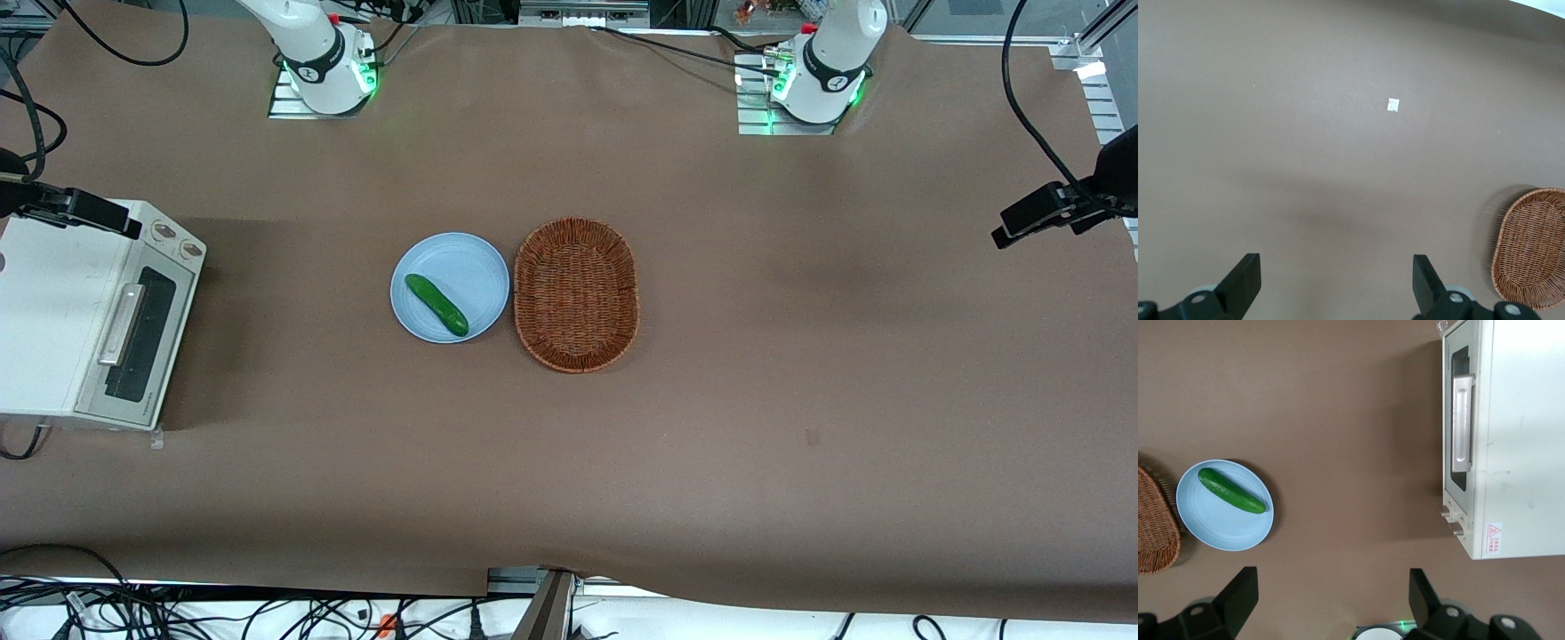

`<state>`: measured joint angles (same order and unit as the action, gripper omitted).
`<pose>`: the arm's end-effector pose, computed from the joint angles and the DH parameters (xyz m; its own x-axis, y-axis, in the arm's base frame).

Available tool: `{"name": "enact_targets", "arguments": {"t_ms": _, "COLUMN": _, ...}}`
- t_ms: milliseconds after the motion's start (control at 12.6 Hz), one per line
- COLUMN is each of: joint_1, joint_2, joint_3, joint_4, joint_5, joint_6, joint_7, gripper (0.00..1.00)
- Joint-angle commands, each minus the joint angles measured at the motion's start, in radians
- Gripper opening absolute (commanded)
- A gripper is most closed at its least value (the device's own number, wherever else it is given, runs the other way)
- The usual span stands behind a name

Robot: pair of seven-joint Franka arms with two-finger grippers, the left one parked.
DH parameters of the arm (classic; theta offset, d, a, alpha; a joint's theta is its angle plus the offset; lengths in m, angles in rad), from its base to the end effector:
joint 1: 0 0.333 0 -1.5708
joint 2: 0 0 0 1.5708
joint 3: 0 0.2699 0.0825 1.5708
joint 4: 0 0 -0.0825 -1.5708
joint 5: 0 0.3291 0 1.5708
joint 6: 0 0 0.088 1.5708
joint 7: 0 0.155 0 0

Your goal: Open oven door with right arm only

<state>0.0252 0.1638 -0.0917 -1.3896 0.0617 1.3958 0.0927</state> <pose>0.5152 -0.0207 0.5076 0.9760 -0.1481 -0.1597 -0.1551 -0.9874 -0.0321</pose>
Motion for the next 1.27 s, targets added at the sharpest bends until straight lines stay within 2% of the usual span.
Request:
{"name": "enact_targets", "arguments": {"t_ms": 0, "joint_1": -0.011, "joint_2": -0.010, "joint_3": 0.012, "joint_4": -0.009, "joint_5": -0.016, "joint_6": -0.015, "joint_7": -0.024, "gripper": 1.00}}
{"name": "enact_targets", "arguments": {"t_ms": 1189, "joint_1": -0.001, "joint_2": -0.009, "joint_3": 0.013, "joint_4": -0.028, "joint_5": -0.020, "joint_6": -0.018, "joint_7": -0.024, "gripper": 1.00}}
